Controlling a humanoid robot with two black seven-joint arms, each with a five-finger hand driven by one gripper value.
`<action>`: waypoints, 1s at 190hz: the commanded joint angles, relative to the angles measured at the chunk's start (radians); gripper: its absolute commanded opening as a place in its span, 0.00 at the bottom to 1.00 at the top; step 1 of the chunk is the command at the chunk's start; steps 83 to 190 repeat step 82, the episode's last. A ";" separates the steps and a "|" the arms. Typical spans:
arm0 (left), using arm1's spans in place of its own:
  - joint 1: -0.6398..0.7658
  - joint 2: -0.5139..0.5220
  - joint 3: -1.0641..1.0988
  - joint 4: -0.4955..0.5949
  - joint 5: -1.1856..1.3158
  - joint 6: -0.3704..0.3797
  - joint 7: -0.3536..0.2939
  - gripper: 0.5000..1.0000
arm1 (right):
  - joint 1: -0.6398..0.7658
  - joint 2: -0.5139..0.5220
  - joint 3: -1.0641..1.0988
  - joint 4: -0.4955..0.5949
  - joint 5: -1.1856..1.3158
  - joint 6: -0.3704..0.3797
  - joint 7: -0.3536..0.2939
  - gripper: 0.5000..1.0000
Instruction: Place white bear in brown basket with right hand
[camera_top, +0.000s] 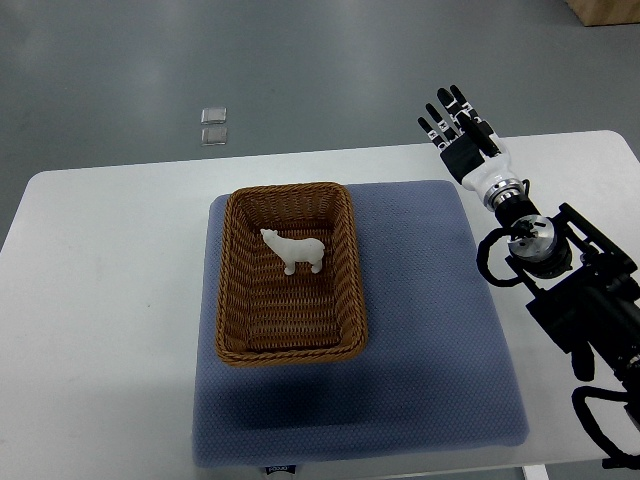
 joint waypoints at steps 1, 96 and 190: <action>0.000 0.000 0.001 -0.001 0.000 -0.001 0.000 1.00 | 0.000 -0.010 0.001 -0.023 0.001 0.026 0.000 0.86; 0.000 0.000 0.001 -0.001 0.000 -0.001 0.000 1.00 | 0.005 -0.018 -0.002 -0.028 -0.002 0.055 -0.002 0.86; 0.000 0.000 0.001 -0.001 0.000 -0.001 0.000 1.00 | 0.005 -0.018 -0.002 -0.028 -0.002 0.055 -0.002 0.86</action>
